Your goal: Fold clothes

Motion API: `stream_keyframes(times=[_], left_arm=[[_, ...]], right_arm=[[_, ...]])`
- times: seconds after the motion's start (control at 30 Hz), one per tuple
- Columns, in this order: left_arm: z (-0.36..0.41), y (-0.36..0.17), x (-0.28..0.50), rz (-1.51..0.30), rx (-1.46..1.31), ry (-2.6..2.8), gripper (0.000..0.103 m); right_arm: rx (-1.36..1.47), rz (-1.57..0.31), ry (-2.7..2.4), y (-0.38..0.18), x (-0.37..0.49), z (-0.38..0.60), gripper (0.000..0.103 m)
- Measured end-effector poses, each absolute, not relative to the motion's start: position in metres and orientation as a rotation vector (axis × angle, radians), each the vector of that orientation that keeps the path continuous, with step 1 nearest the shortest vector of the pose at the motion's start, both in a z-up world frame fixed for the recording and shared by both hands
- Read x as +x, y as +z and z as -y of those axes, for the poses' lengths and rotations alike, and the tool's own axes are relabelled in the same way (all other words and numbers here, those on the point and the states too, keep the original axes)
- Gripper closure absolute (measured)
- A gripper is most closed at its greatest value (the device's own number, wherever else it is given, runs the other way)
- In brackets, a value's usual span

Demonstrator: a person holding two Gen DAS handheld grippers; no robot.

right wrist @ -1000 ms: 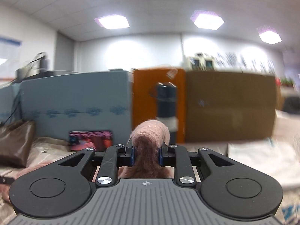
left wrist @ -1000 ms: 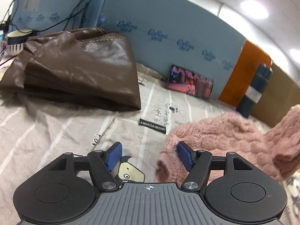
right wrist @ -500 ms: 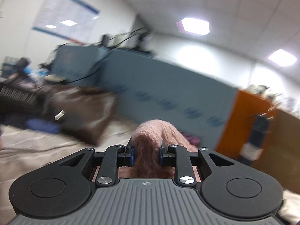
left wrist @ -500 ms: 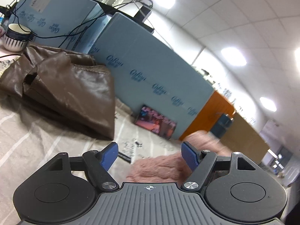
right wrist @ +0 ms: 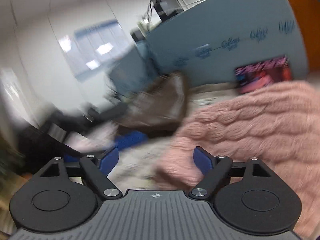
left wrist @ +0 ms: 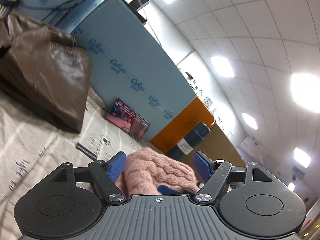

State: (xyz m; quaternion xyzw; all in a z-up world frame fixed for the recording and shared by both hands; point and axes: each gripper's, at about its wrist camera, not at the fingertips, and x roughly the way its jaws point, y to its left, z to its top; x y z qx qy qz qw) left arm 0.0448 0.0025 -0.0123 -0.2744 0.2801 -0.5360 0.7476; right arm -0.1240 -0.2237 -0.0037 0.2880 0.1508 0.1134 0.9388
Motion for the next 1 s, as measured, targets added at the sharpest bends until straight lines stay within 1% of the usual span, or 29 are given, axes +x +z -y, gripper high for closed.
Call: stream_keyframes(times=[0.03,0.1,0.27,0.33,0.4,0.43,0.47,0.5,0.53,0.57,0.7,0.77,0.9,1.0], left_arm=[[0.002,-0.013,0.045,-0.623,-0.581,-1.171,0.027],[0.012,-0.015,0.044,-0.644,-0.543,-1.169,0.027],[0.036,-0.018,0.044,-0.695,-0.448,-1.161,0.027],[0.046,-0.02,0.044,-0.715,-0.41,-1.157,0.028],[0.055,-0.021,0.043,-0.735,-0.371,-1.154,0.031],[0.06,-0.022,0.043,-0.745,-0.352,-1.151,0.05],[0.065,-0.023,0.043,-0.754,-0.333,-1.149,0.076],[0.066,-0.022,0.039,-0.728,-0.31,-1.156,0.082],[0.067,-0.021,0.035,-0.702,-0.288,-1.162,0.084],[0.063,-0.017,0.031,-0.665,-0.291,-1.169,0.086],[0.036,0.0,0.027,-0.535,-0.333,-1.102,0.086],[0.022,0.003,0.03,-0.515,-0.305,-1.013,0.086],[0.014,-0.015,0.042,-0.629,-0.318,-0.936,0.085],[0.018,-0.029,0.045,-0.688,-0.324,-0.902,0.082]], right_arm=[[0.649,-0.277,0.269,-0.002,-0.133,0.232,0.016],[0.734,-0.218,0.29,0.0,-0.149,0.247,0.016],[0.831,-0.094,0.154,-0.006,-0.179,0.277,0.016],[0.895,-0.073,0.126,-0.014,-0.185,0.288,0.016],[0.953,-0.068,0.116,-0.023,-0.186,0.296,0.016],[0.974,-0.069,0.114,-0.027,-0.187,0.299,0.016],[0.986,-0.069,0.111,-0.029,-0.188,0.302,0.016],[0.993,-0.067,0.107,-0.03,-0.189,0.304,0.016],[0.997,-0.066,0.106,-0.031,-0.19,0.306,0.016],[0.996,-0.064,0.111,-0.031,-0.191,0.308,0.016],[0.971,-0.038,0.166,-0.027,-0.194,0.307,0.016],[0.96,-0.041,0.195,-0.028,-0.192,0.305,0.016],[0.952,-0.086,0.242,-0.029,-0.182,0.302,0.016],[0.939,-0.136,0.196,-0.031,-0.176,0.301,0.016]])
